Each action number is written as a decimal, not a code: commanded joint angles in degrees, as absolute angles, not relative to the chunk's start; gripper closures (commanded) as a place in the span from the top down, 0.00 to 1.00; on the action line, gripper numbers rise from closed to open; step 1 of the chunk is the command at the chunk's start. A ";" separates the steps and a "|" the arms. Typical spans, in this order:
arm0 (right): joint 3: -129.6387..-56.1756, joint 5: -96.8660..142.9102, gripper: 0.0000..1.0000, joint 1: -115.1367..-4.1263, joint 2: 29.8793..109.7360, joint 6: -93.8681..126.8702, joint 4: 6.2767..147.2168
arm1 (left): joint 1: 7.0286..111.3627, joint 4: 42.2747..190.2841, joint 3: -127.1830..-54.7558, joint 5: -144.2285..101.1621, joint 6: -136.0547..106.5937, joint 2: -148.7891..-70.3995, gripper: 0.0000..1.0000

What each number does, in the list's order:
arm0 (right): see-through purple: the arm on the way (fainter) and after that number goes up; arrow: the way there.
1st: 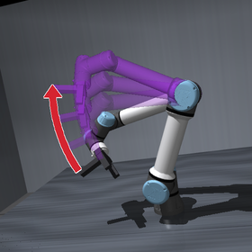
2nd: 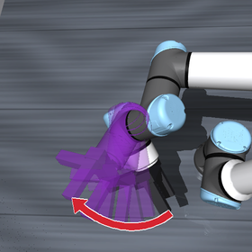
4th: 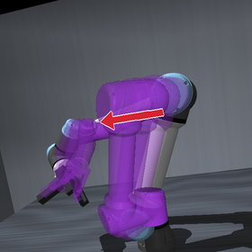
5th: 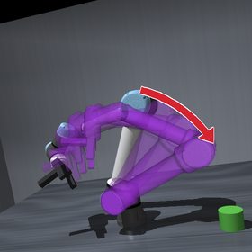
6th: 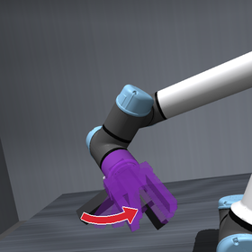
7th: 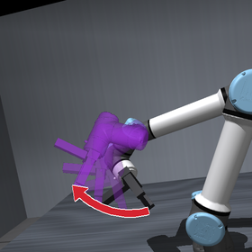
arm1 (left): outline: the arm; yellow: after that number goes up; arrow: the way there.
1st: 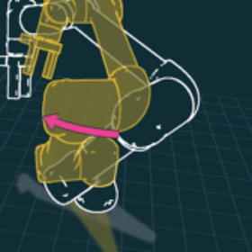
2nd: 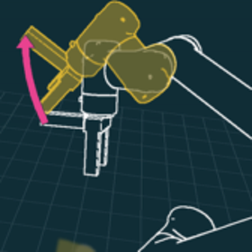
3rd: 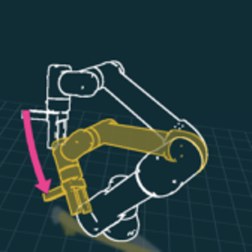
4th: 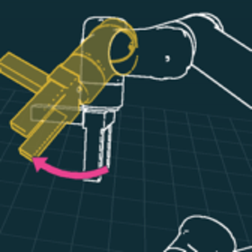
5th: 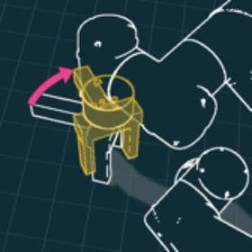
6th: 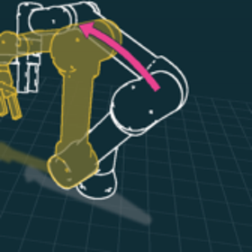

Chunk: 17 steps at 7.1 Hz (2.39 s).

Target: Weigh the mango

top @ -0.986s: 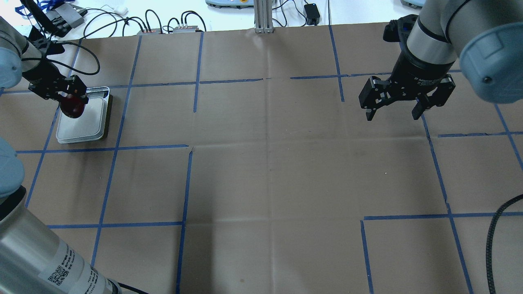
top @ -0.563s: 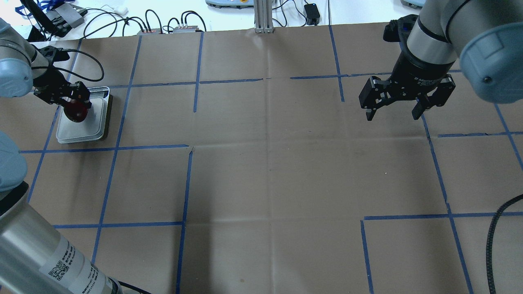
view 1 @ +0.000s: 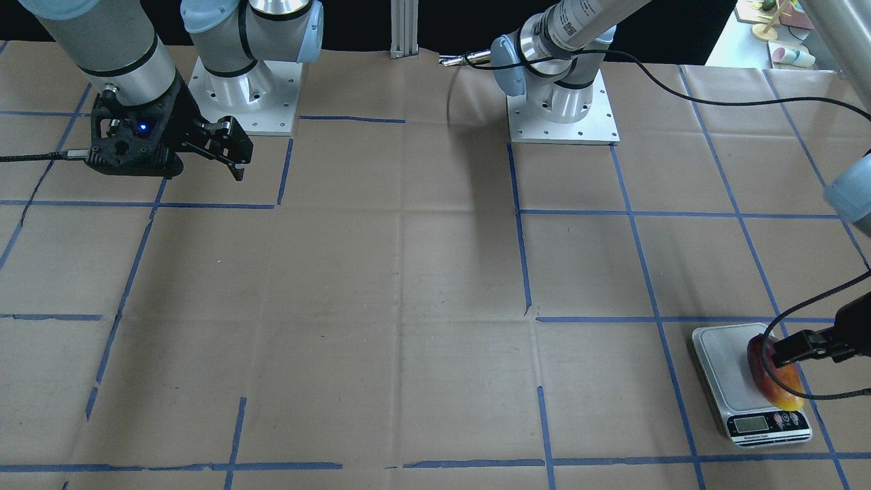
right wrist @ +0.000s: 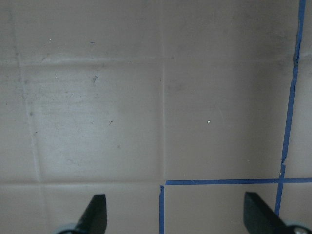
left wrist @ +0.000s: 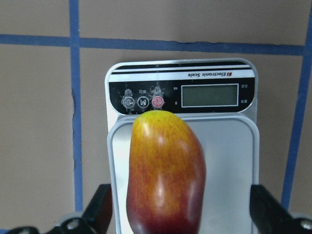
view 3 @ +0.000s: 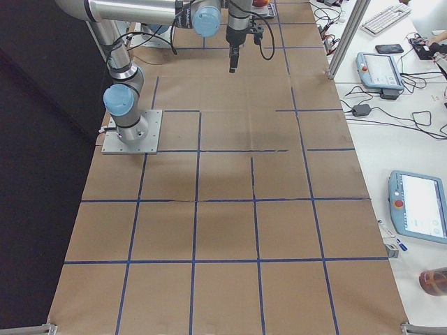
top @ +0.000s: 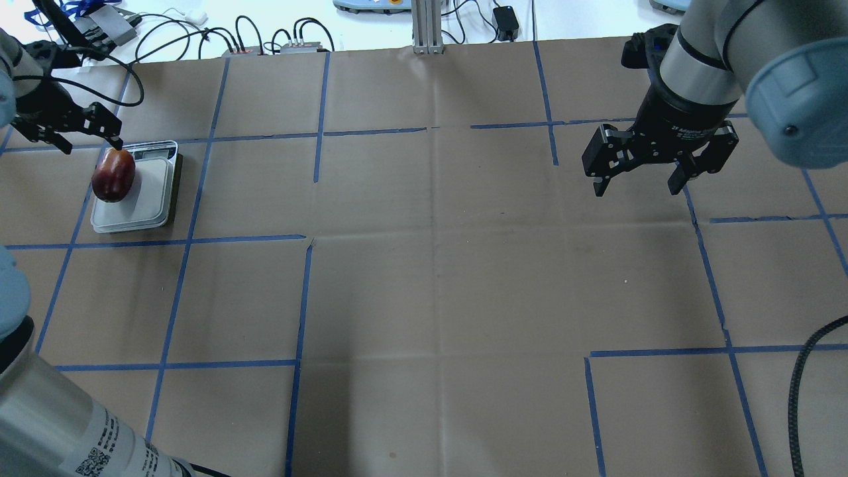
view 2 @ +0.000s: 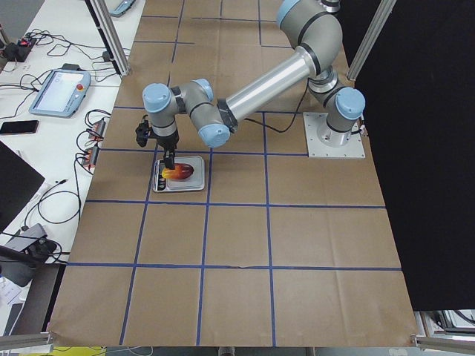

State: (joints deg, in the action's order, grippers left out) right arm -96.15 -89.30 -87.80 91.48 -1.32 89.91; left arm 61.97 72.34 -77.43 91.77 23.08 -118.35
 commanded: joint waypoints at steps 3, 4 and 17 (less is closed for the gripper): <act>-96.15 -89.30 1.00 -87.80 91.41 -1.32 89.91 | 78.96 89.53 -78.39 91.23 6.22 -102.33 1.00; -96.15 -89.30 1.00 -87.80 91.41 -1.32 89.91 | 83.97 90.87 -79.01 90.45 2.32 -100.65 1.00; -96.15 -89.30 1.00 -87.80 91.41 -1.32 89.91 | 89.21 92.37 -87.71 89.38 -4.39 -93.16 1.00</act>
